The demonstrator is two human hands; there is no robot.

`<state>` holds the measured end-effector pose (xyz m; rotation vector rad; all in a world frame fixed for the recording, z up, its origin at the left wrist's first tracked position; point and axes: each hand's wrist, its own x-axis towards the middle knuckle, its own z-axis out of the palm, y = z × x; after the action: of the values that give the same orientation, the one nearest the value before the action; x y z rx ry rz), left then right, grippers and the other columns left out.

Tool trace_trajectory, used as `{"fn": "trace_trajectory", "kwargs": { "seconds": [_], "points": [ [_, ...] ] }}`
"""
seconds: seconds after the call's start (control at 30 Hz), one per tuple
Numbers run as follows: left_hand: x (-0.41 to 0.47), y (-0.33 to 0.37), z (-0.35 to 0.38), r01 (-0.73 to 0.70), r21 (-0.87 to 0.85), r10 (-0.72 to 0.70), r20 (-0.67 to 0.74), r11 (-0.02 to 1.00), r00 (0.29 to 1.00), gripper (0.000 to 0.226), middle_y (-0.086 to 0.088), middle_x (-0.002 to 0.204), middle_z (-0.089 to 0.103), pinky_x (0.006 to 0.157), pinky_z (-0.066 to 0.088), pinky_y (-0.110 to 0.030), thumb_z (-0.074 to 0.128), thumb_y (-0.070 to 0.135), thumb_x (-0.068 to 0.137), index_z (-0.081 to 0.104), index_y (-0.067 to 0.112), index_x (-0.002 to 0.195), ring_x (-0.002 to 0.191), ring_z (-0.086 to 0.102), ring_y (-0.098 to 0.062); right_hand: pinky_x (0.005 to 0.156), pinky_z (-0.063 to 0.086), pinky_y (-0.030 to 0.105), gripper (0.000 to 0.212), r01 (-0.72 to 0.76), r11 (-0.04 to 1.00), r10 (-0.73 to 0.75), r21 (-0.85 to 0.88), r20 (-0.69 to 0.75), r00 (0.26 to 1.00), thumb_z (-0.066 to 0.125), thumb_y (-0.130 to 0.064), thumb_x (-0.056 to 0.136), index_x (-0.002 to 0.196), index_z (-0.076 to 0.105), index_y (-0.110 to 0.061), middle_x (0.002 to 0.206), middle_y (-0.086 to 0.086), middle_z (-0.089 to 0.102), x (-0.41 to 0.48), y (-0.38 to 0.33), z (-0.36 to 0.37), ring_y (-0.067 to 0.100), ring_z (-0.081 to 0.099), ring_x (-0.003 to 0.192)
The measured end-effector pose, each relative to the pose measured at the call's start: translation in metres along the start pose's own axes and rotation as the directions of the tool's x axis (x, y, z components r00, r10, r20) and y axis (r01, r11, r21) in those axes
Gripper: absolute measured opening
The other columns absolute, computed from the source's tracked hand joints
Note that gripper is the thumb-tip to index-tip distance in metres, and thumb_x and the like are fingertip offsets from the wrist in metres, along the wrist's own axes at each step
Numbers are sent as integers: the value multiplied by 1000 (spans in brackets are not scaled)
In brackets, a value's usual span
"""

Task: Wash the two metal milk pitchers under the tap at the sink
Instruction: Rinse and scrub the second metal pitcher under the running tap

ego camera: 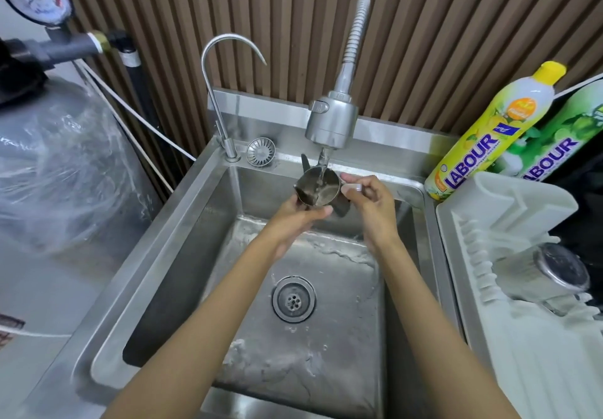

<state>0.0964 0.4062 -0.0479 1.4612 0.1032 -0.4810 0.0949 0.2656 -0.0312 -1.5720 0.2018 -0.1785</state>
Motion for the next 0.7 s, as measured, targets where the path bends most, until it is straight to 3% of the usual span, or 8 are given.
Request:
{"fn": "trace_trajectory", "kwargs": {
  "seconds": [0.1,0.17,0.23,0.33,0.4,0.47,0.57,0.7],
  "points": [
    [-6,2,6,-174,150,190,-103,973,976,67,8,116,53,94,35,-25,71,9,80,35,19,136,108,48,-8,89,49,23,22,-50,974,29,220,100,995,57,3,86,72,47,-12,121,11,64,-12,2,-3,6,65,103],
    [-10,0,7,-289,225,327,-152,930,933,70,9,117,52,92,37,-21,73,8,78,34,24,133,109,48,-7,99,46,30,22,-50,957,2,285,164,986,56,3,87,73,46,-11,127,12,61,-18,-1,-3,12,63,111],
    [-14,-1,6,-393,238,438,-180,888,881,69,9,117,56,94,42,-17,76,8,74,36,28,127,111,53,-8,96,49,29,21,-53,945,-15,322,206,978,54,3,87,73,46,-10,129,12,59,-22,-4,-1,12,62,113],
    [-17,6,2,-446,336,526,-204,830,826,83,5,128,55,101,37,-17,78,24,67,35,24,138,119,51,-8,96,48,30,22,-54,918,-31,394,205,978,52,4,89,72,45,-10,130,14,58,-25,-7,2,13,60,115],
    [-20,14,3,-469,368,562,-205,803,801,93,8,134,48,100,30,-7,80,23,67,28,19,145,122,45,-3,99,45,34,23,-50,899,-37,435,191,981,52,3,89,72,44,-10,129,16,57,-25,-9,4,18,58,117],
    [-22,19,3,-498,407,608,-205,766,767,94,14,130,41,92,24,5,80,12,71,24,19,146,116,39,10,100,45,37,23,-48,900,-34,434,179,983,53,1,89,72,44,-10,129,18,57,-26,-12,5,25,57,116],
    [-26,22,2,-531,498,680,-178,685,711,90,17,125,38,89,23,8,79,11,72,23,28,140,107,35,28,100,47,41,21,-36,925,-19,378,141,990,55,-2,89,73,45,-10,124,21,60,-29,-14,2,30,59,113],
    [-37,21,4,-480,531,647,-182,698,740,90,5,122,38,91,27,3,80,29,71,21,35,139,110,41,4,76,59,35,15,-15,977,5,211,52,999,61,-12,88,77,51,-7,89,17,66,-35,-22,-4,27,65,89]
  ]
}}
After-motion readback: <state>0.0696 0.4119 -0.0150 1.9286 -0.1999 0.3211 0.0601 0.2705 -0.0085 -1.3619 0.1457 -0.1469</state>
